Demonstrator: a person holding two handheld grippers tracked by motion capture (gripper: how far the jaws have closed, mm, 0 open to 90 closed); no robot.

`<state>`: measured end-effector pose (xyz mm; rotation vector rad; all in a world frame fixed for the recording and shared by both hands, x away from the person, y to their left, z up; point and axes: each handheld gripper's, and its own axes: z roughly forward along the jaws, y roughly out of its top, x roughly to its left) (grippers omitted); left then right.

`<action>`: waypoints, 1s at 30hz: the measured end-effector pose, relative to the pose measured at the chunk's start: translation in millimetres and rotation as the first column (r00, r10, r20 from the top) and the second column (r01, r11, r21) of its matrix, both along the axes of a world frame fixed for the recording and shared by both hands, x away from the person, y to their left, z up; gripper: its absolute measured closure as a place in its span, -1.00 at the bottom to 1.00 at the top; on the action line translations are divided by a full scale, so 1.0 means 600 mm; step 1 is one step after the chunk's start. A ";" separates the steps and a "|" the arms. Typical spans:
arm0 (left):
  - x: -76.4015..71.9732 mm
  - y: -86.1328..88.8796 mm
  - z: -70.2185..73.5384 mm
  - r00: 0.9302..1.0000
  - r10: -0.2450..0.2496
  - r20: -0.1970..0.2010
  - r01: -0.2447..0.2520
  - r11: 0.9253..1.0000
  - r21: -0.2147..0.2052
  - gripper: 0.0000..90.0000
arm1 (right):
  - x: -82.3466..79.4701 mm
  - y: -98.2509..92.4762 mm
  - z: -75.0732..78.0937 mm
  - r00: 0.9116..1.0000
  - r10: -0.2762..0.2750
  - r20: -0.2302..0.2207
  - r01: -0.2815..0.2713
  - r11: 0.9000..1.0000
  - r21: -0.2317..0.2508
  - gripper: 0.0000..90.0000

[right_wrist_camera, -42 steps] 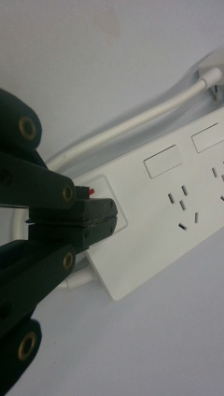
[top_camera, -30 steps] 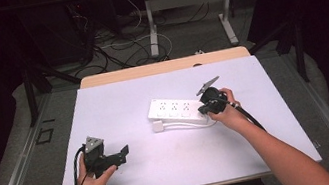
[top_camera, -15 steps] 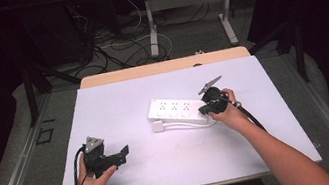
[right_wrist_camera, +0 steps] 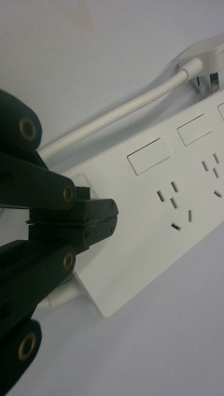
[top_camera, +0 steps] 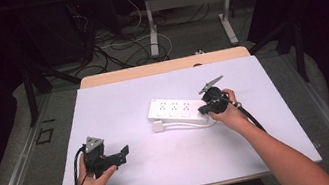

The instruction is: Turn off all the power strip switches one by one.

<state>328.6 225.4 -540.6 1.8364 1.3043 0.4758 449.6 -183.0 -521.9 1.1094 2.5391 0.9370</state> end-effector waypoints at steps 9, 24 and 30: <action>0.000 0.000 0.000 1.000 -0.004 -0.003 0.004 1.000 0.005 -0.97 | 0.001 0.000 0.000 1.000 -0.011 -0.004 0.011 1.000 0.000 1.00; 0.000 0.000 0.000 1.000 -0.002 -0.003 0.002 1.000 -0.002 -0.97 | -0.002 -0.001 0.011 1.000 0.014 -0.001 -0.014 1.000 -0.005 1.00; 0.000 0.001 0.000 1.000 -0.006 -0.004 0.006 1.000 0.007 -0.97 | -0.003 0.008 0.028 1.000 0.024 0.008 -0.024 1.000 -0.011 1.00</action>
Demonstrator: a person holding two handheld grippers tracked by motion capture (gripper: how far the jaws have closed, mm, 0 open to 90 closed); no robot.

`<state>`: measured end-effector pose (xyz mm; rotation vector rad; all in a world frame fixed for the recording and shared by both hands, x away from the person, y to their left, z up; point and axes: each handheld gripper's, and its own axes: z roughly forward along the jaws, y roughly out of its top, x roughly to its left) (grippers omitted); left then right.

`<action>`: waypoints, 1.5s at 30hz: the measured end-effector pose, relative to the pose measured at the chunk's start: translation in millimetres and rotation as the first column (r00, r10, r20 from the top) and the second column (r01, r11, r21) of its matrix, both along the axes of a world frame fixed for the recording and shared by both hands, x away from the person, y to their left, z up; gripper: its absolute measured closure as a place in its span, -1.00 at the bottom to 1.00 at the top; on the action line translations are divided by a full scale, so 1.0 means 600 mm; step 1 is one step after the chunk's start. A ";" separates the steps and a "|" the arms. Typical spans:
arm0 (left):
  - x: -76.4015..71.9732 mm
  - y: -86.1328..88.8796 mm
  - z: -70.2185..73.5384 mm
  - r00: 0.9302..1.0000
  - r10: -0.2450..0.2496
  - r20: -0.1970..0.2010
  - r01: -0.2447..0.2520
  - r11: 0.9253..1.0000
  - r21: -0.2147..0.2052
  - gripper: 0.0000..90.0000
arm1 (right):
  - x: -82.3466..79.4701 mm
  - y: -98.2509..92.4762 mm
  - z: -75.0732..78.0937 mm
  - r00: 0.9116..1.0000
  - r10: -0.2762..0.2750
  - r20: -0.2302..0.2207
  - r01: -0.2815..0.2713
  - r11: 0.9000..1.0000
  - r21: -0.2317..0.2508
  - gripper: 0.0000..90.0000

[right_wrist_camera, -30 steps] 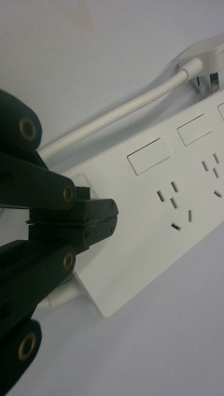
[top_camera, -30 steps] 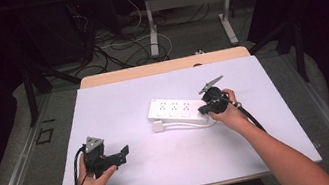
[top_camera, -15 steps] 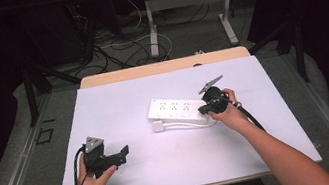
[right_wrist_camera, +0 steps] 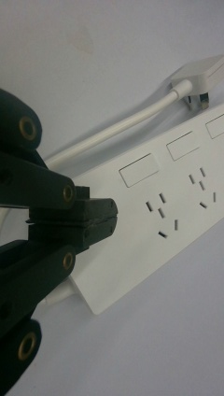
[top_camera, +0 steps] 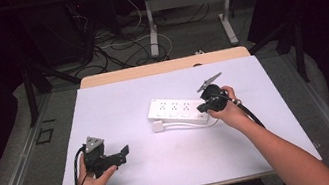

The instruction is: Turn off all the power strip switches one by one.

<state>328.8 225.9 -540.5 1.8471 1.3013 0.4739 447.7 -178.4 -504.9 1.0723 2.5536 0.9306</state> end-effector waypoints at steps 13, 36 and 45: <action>0.001 0.001 -0.001 1.000 0.011 0.011 -0.011 1.000 -0.015 -0.98 | 0.007 0.034 0.008 0.999 0.042 -0.022 -0.042 0.999 -0.016 1.00; -0.001 0.007 0.001 1.000 0.011 0.015 -0.011 1.000 -0.011 -1.00 | 0.031 0.100 -0.008 0.996 0.069 -0.059 -0.071 0.997 -0.032 1.00; -0.001 0.007 0.000 1.000 0.007 0.029 -0.007 1.000 -0.020 -1.00 | 0.036 0.109 -0.016 0.995 0.073 -0.067 -0.076 0.996 -0.049 1.00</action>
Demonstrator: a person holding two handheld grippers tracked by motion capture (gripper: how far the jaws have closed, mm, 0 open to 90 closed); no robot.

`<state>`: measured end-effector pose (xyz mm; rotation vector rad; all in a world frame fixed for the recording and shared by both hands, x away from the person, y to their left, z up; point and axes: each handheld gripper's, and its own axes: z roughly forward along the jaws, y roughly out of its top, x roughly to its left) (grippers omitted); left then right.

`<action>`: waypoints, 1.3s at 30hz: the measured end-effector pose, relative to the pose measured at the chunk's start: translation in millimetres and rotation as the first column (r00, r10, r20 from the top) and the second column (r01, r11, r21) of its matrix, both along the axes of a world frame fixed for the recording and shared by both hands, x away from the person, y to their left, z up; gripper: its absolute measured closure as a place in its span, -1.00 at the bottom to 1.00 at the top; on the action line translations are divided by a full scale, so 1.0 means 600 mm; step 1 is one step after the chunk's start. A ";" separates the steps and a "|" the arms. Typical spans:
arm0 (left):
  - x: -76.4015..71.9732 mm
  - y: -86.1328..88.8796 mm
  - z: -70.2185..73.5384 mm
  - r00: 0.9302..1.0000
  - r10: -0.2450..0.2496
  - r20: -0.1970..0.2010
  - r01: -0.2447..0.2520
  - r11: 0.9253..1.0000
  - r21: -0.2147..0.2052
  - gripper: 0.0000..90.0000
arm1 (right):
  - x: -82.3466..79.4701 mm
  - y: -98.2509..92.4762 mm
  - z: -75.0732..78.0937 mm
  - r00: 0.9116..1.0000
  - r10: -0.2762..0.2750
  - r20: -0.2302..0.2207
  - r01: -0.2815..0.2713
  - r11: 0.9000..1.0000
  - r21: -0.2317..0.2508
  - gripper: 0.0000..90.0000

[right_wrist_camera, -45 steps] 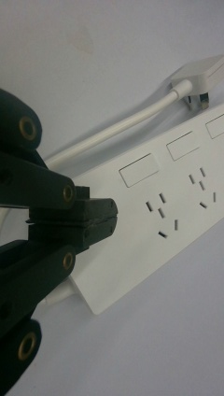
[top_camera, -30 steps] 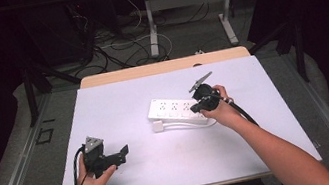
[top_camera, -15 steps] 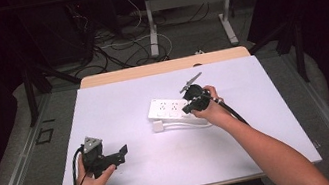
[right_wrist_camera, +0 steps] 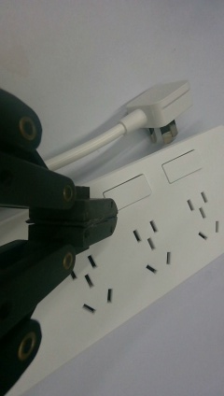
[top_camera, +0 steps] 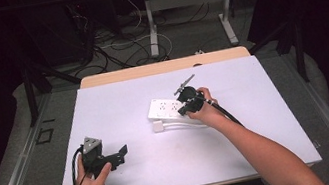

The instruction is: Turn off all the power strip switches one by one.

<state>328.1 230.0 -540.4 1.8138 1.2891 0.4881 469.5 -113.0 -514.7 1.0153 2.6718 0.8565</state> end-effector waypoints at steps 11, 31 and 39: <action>-0.001 0.000 0.000 1.000 -0.004 -0.002 0.004 1.000 -0.001 -1.00 | 0.001 -0.001 -0.001 1.000 -0.006 -0.001 0.006 1.000 -0.014 1.00; -0.001 0.000 0.001 1.000 -0.008 -0.003 0.008 1.000 0.001 -1.00 | 0.002 0.008 -0.012 1.000 -0.011 0.013 0.010 1.000 0.030 1.00; -0.001 0.000 0.000 1.000 -0.007 -0.001 0.007 1.000 0.000 -1.00 | 0.005 0.010 -0.009 1.000 -0.017 -0.008 0.017 1.000 0.014 1.00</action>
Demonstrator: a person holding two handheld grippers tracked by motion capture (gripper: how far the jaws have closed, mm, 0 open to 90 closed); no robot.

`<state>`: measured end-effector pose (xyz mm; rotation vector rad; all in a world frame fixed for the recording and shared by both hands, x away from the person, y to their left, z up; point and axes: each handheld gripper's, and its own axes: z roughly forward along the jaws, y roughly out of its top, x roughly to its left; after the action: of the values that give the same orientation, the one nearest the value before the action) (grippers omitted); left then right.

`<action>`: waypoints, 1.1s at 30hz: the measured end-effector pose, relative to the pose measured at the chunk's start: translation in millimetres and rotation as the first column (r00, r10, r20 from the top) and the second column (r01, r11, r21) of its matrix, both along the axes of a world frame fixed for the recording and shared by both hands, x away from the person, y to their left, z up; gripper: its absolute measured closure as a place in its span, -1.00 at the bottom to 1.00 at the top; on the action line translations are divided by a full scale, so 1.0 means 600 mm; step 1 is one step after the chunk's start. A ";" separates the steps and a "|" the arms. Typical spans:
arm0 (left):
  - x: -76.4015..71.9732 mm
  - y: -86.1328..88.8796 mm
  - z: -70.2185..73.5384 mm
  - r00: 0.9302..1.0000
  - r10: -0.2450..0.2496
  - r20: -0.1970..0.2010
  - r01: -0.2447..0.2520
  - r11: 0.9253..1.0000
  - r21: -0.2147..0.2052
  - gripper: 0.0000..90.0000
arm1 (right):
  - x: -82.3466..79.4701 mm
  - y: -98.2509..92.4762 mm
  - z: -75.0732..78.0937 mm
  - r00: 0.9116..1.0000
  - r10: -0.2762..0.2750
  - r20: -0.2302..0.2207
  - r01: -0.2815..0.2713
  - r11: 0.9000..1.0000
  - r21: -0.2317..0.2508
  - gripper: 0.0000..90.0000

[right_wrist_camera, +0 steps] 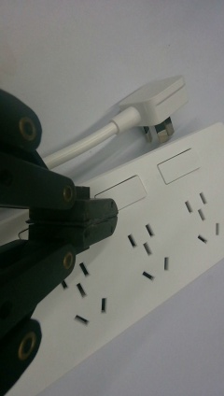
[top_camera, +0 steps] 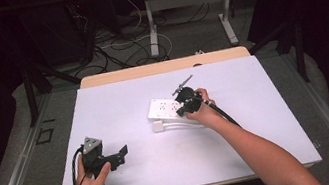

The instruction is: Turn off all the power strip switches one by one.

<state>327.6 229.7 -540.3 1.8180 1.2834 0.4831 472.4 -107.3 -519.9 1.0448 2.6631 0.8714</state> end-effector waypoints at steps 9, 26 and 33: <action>0.000 0.002 0.000 1.000 -0.002 -0.001 0.002 1.000 0.003 -1.00 | 0.004 0.010 0.005 1.000 0.003 -0.002 -0.003 1.000 -0.022 1.00; 0.001 0.002 0.000 1.000 -0.004 -0.001 0.004 1.000 0.005 -1.00 | 0.007 0.035 0.014 1.000 -0.003 -0.015 0.003 1.000 -0.012 1.00; 0.000 0.003 0.000 1.000 -0.005 -0.004 0.005 1.000 0.005 -1.00 | 0.013 0.040 0.011 1.000 0.027 0.005 -0.027 1.000 -0.011 1.00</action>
<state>327.8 231.7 -540.2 1.8266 1.2814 0.4807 480.4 -83.1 -513.4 1.0055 2.6810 0.8626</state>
